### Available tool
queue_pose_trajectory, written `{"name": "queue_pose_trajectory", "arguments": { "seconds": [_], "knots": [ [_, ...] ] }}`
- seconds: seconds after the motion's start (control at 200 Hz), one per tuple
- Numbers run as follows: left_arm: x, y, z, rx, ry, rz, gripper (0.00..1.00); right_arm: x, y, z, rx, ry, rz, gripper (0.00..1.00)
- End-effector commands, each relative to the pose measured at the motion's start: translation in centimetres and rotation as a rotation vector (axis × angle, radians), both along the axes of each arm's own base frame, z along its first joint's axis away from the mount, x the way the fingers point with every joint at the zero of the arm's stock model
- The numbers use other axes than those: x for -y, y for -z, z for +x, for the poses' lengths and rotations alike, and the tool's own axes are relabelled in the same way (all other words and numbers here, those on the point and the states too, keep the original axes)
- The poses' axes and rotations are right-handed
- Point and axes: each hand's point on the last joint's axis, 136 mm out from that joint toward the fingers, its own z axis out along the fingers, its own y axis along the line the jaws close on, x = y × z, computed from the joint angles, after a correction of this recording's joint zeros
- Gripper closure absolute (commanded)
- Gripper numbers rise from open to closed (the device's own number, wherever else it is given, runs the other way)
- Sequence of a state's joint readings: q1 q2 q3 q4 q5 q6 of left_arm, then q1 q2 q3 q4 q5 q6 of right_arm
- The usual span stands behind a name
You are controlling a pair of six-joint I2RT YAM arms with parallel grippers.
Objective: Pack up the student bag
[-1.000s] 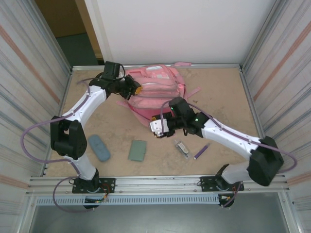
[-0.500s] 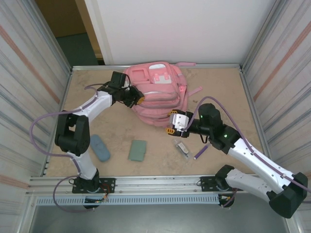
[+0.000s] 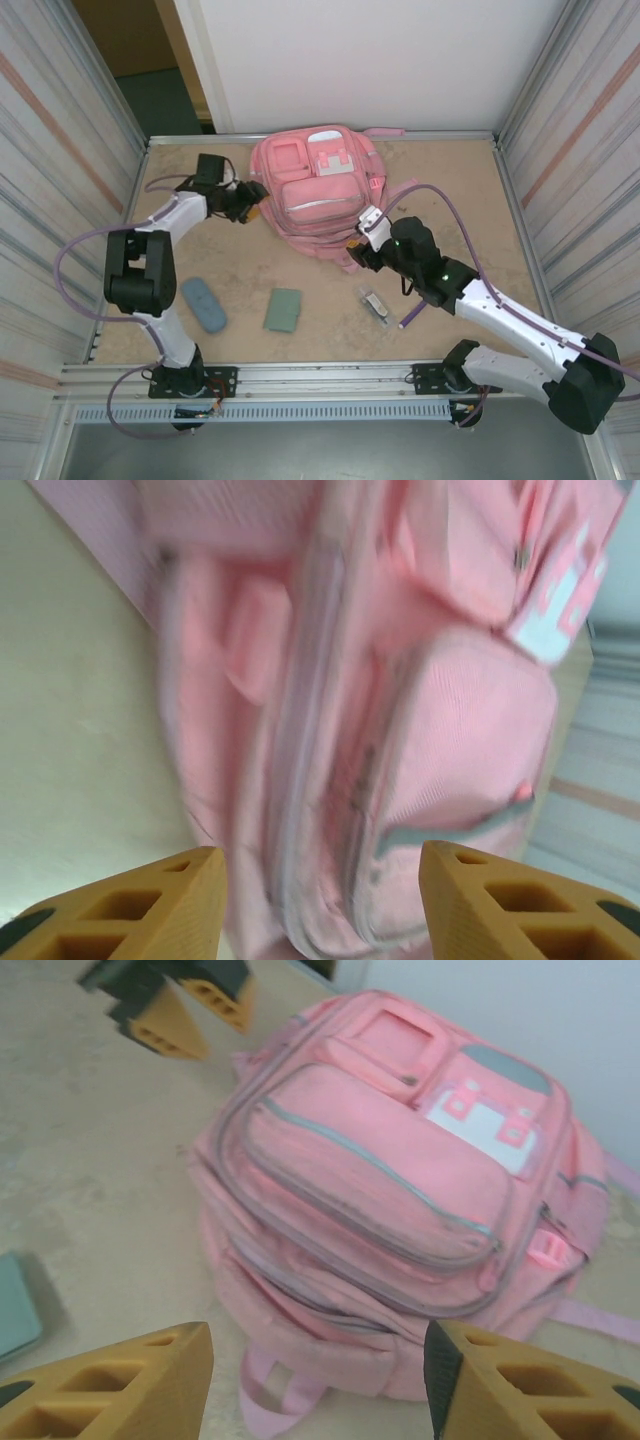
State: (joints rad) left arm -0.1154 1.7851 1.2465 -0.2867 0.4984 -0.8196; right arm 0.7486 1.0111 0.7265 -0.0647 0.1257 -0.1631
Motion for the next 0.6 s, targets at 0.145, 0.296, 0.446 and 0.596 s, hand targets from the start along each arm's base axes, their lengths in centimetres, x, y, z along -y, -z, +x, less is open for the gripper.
{"name": "queue_pose_trajectory", "arguments": {
  "seconds": [0.145, 0.296, 0.446, 0.596],
  "knots": [
    [-1.6, 0.0, 5.6, 0.192, 0.133, 0.18, 0.47, 2.4, -2.4, 2.3, -0.063, 0.274, 0.102, 0.4],
    [-1.8, 2.8, 8.1, 0.162, 0.171, 0.213, 0.49, 1.7, -0.9, 2.5, -0.162, 0.301, 0.124, 0.41],
    [-3.0, 6.3, 9.3, 0.094, 0.138, 0.241, 0.52, 0.4, 1.0, 2.1, -0.233, 0.297, 0.171, 0.41],
    [-4.2, 6.8, 10.2, 0.094, 0.101, 0.283, 0.53, -1.2, 4.4, 2.3, -0.336, 0.311, 0.147, 0.41]
  ]
}}
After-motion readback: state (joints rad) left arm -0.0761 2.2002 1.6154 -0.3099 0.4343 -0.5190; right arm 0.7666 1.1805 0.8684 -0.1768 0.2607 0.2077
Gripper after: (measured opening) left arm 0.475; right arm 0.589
